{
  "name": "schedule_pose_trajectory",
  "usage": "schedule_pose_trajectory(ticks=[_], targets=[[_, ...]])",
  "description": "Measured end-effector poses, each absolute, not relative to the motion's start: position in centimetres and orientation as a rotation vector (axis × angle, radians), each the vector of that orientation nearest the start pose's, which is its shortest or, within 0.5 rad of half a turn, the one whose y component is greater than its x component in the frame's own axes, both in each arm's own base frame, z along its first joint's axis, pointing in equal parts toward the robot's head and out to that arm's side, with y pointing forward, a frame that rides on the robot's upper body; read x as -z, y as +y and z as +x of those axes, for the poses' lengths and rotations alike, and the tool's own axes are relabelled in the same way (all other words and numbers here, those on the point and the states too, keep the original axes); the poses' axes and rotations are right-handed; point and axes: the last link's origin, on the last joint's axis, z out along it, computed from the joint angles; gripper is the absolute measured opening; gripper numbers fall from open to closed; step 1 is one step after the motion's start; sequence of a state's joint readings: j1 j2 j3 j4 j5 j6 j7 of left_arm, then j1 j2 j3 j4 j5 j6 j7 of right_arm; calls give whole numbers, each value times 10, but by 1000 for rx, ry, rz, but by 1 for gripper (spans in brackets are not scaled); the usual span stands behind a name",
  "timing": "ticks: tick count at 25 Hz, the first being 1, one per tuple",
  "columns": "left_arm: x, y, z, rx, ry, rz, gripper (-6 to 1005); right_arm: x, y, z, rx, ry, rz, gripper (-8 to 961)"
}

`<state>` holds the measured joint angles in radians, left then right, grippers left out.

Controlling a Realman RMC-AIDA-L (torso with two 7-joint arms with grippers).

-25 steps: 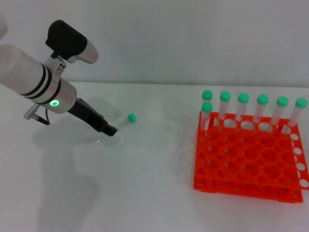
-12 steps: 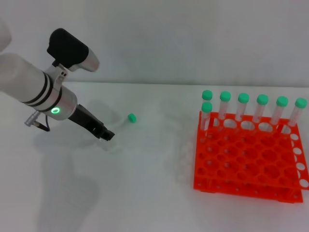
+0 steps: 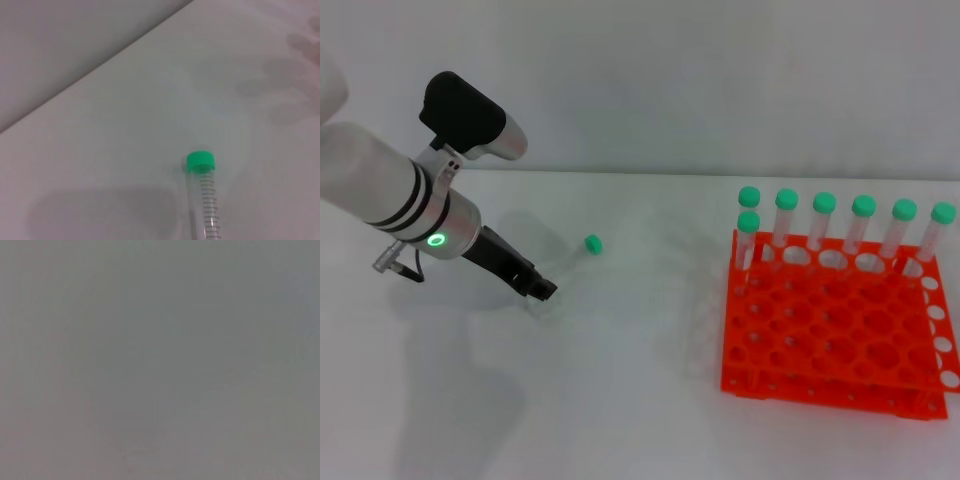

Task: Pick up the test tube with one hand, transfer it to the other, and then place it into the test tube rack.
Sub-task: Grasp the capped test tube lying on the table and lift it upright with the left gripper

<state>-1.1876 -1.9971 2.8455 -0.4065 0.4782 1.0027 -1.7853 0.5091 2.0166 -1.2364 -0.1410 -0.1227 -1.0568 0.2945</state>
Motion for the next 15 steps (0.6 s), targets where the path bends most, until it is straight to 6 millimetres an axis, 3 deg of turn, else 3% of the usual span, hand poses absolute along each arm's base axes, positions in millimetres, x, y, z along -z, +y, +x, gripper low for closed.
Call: schedule_pose_trajectory(ticks=[15], targets=[[-3,452,-254,-389,-804,-2469,420,-50,374,343,-674,538,-1495,859]])
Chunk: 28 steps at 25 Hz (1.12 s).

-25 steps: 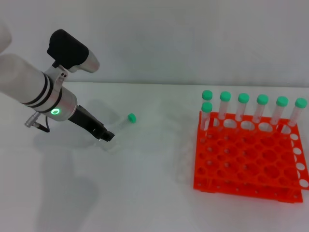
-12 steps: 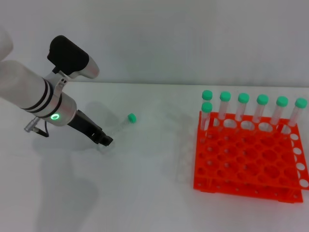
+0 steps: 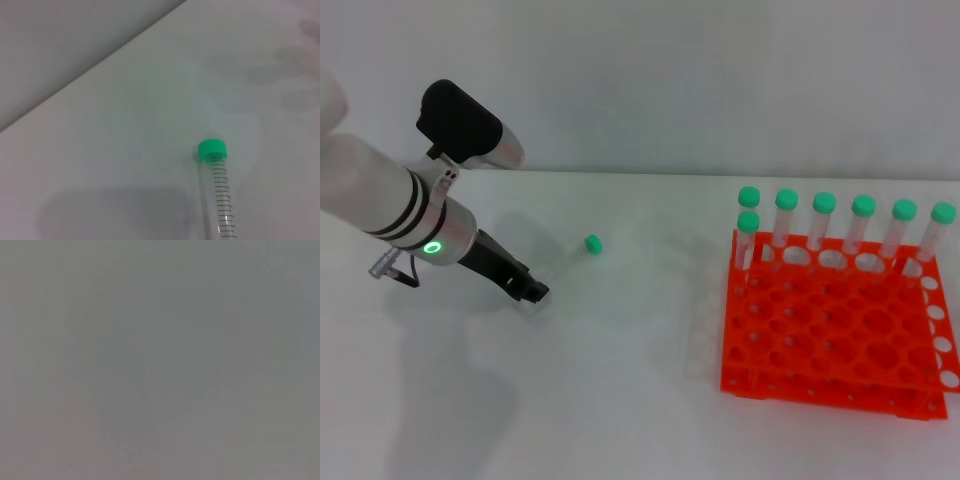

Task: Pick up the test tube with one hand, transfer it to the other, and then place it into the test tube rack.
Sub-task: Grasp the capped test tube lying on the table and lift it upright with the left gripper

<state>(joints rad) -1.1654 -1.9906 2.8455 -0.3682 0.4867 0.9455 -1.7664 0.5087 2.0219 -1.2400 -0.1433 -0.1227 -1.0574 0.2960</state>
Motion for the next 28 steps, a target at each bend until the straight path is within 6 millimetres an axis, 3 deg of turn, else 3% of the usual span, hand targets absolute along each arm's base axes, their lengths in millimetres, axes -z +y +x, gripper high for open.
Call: schedule_pose_trajectory(ticks=[15,28], targets=[[-1,454,-256,-392,-768,-2463,368,-48,370,345,-675,552,-1493,859],[1,452,-256,-395,-752,-2474,213,-48,372,344,-677,551,-1495,858]])
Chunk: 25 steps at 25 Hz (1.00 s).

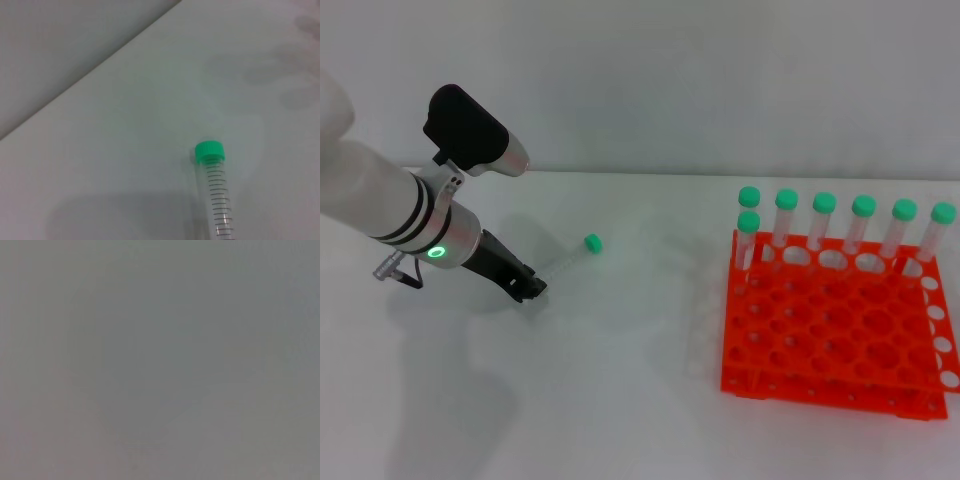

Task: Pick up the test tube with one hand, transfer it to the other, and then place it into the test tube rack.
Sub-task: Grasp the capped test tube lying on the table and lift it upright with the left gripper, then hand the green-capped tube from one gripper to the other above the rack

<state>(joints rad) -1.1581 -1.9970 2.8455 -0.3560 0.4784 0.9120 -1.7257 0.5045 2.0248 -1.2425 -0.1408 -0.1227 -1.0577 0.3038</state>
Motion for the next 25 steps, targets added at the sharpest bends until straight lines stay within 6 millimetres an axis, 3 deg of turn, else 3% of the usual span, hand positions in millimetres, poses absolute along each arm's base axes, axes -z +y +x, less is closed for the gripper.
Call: schedule_pose_trajectory(ticks=[17,25], targets=[[3,459,-249,-319,-688,-2466,195,-47,372,343,-681,551,-1496,858],[-1,472,-230,-95,-603,-2445,190,-47,372,343,-682,551,-1494,858]])
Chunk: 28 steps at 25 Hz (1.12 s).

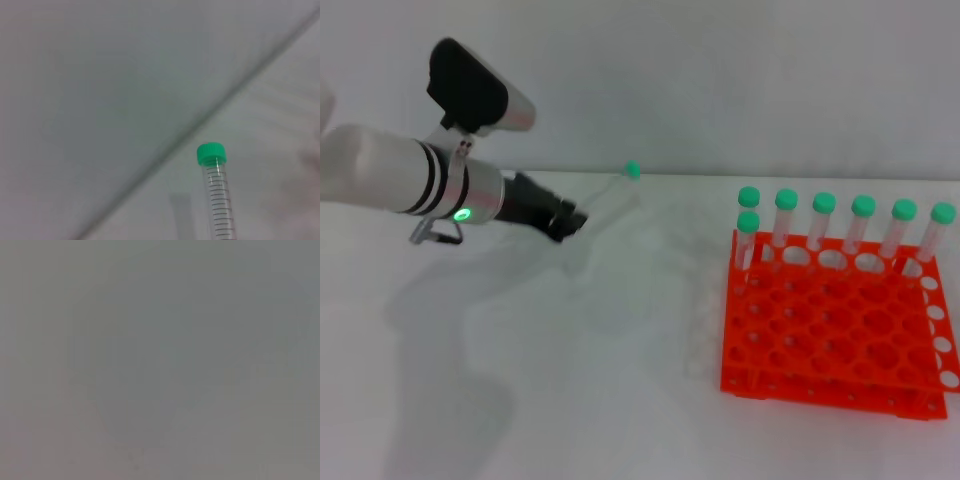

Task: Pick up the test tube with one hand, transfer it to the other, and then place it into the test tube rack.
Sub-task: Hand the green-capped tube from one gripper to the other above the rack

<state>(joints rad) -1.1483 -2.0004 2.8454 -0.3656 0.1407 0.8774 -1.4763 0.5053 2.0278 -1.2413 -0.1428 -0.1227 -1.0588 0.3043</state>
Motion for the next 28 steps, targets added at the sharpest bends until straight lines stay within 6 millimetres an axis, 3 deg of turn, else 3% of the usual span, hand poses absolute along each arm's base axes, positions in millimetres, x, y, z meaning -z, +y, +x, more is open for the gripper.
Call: schedule_pose_trajectory(ticks=[7,11,15,22,28], targets=[[-16,473,-221,371,-418,-2307,190,-50,372,344,-691,555,-1473,858],[-19,452,-219,643,-285,-2204,190,-55,372,345,-698,559,-1447,858],[-21,416,-224,896,-150,-2032,190,-57,373,344,-703,550,-1444,858],[22,366,-216,1014,1,-1898,189,-64,377,339,-850,648,-1437,858],[54,342,-196,1112,-64,-1886,189,-78,378,333,-1017,758,-1582,858]])
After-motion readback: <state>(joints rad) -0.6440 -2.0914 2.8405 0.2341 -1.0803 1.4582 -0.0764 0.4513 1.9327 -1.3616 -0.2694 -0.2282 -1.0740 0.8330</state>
